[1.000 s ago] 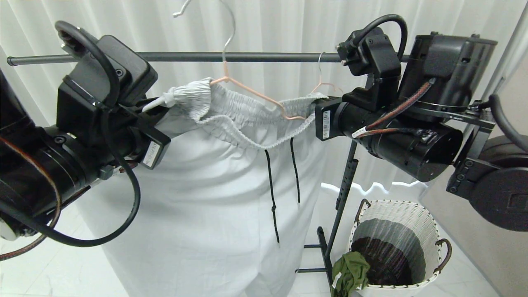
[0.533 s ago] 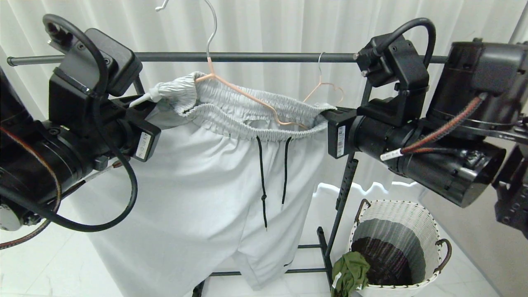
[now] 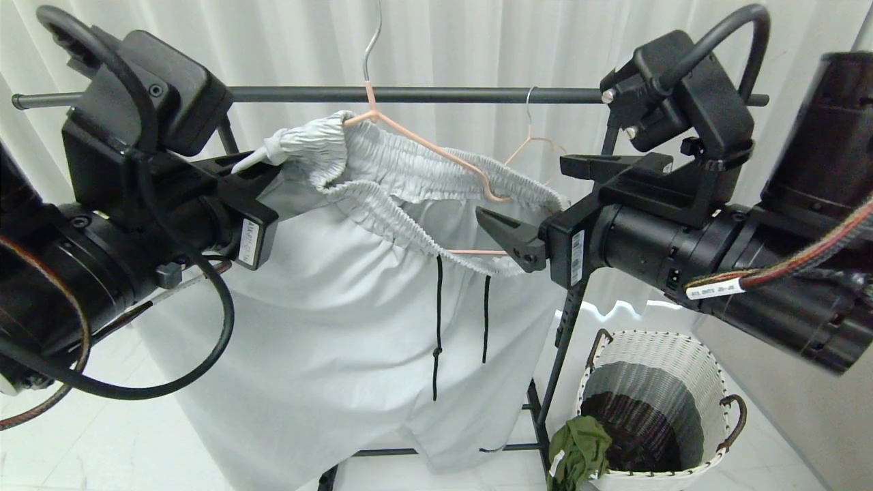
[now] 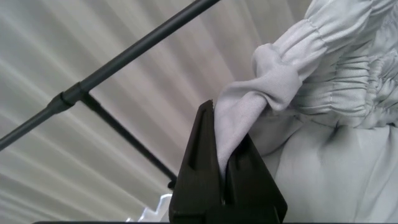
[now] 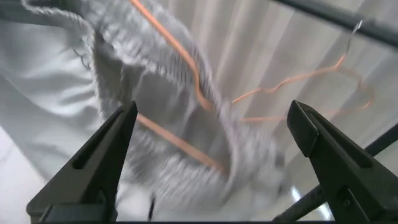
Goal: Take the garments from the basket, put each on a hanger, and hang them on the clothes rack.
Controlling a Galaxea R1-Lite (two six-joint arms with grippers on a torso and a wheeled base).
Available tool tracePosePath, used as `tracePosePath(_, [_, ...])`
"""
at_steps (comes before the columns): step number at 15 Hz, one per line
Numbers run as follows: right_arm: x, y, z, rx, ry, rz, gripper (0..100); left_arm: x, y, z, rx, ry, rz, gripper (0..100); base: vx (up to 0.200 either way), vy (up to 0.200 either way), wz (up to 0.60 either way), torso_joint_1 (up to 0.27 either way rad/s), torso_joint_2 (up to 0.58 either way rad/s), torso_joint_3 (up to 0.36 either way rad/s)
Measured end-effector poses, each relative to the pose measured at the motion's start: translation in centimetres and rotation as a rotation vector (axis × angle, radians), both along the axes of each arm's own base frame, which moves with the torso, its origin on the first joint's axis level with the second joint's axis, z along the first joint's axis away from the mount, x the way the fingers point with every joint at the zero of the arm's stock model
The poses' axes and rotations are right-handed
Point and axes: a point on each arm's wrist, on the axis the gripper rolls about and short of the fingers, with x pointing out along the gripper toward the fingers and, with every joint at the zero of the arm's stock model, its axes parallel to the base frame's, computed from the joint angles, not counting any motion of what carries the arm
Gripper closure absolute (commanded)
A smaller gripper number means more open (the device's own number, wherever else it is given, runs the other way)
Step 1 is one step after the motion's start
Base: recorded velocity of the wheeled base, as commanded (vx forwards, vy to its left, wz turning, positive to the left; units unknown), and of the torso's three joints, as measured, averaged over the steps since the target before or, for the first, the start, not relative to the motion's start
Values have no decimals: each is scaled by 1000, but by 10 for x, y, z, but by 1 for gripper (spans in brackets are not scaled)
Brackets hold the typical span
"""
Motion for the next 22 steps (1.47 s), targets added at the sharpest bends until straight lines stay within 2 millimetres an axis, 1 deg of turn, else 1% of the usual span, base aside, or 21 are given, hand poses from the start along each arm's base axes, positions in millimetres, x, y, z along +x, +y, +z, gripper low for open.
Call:
tracePosePath(4, [5, 3, 16, 14, -64, 6, 0, -3, -5, -1, 8, 0, -37, 100, 0, 0, 0, 0, 0, 0])
tracePosePath(7, [8, 9, 23, 21, -88, 36, 0, -5, -8, -1, 10, 1, -57, 100, 0, 0, 0, 0, 0, 0])
tracePosePath(8, [9, 10, 24, 24, -93, 56, 0, -5, -9, -2, 12, 3, -58, 100, 0, 0, 0, 0, 0, 0])
tracePosePath(10, [8, 12, 23, 11, -90, 166, 0, -2, -7, -7, 21, 19, -45, 100, 0, 0, 0, 0, 0, 0])
tracePosePath(13, [8, 8, 12, -77, -14, 334, 0, 4, -8, -10, 9, 1, -34, 100, 0, 0, 0, 0, 0, 0])
tracePosePath(15, [8, 2, 10, -122, 34, 388, 0, 7, -10, -11, 5, -9, -41, 100, 0, 0, 0, 0, 0, 0])
tracePosePath(18, [15, -8, 20, -132, 52, 420, 0, 8, -12, -13, 15, -4, -87, 100, 0, 0, 0, 0, 0, 0])
tracePosePath(22, [15, -11, 29, -171, 112, 530, 0, 10, -15, -16, 20, 5, -96, 100, 0, 0, 0, 0, 0, 0])
